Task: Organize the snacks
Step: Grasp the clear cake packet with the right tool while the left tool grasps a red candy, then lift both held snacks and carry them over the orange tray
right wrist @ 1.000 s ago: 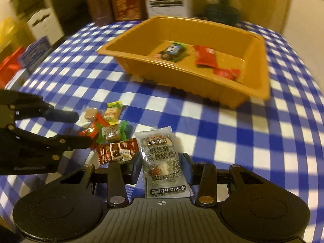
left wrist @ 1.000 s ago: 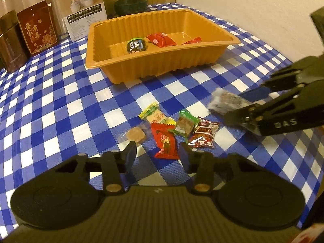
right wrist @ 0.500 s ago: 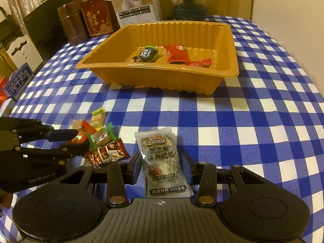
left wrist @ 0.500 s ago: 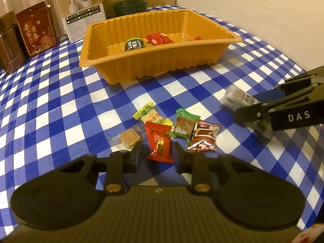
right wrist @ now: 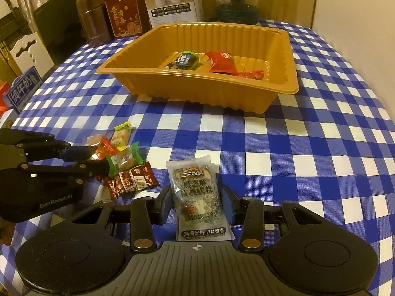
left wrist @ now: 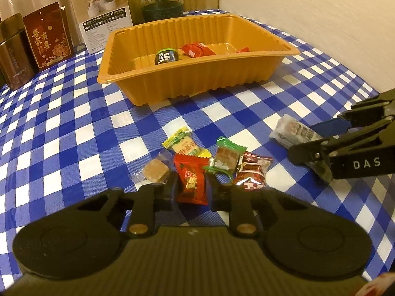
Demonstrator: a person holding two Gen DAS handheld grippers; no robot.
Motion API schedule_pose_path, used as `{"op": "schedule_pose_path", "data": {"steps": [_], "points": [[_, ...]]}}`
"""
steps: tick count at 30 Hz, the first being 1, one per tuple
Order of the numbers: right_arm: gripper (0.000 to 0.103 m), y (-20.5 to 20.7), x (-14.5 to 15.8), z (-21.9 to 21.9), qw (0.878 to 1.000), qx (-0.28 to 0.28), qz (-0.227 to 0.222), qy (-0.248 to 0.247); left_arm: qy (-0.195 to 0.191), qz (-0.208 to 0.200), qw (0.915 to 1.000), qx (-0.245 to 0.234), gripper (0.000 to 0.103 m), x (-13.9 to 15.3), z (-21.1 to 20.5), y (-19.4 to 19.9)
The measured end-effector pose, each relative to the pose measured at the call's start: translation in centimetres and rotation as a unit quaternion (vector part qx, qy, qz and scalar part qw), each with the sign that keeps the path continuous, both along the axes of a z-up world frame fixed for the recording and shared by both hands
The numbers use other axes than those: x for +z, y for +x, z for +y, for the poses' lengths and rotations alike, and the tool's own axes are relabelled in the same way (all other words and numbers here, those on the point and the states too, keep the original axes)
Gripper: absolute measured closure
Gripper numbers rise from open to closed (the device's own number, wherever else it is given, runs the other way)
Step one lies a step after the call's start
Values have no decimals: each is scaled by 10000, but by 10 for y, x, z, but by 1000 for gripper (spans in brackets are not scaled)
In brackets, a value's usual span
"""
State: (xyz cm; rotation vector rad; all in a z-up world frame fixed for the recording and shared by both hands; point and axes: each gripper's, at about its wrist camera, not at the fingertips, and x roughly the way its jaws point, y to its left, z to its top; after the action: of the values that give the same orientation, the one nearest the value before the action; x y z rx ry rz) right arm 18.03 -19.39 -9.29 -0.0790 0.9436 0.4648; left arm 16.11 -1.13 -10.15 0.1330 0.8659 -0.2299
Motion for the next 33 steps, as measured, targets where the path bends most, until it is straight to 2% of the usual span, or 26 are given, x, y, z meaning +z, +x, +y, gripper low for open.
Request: {"op": "schedule_pose_path", "data": {"steps": [11, 16, 28, 33], "points": [[61, -4, -1, 1, 9998, 72, -52, -169, -235, 181, 9989, 366, 84, 15, 9, -14], [63, -16, 3, 2, 10000, -9, -52, -37, -366, 211, 9979, 481, 84, 25, 10, -25], [63, -63, 37, -7, 9972, -591, -73, 444, -480, 103, 9973, 548, 84, 66, 1, -59], [63, -78, 56, -10, 9956, -786, -122, 503, -486, 59, 9972, 559, 84, 83, -3, -73]]}}
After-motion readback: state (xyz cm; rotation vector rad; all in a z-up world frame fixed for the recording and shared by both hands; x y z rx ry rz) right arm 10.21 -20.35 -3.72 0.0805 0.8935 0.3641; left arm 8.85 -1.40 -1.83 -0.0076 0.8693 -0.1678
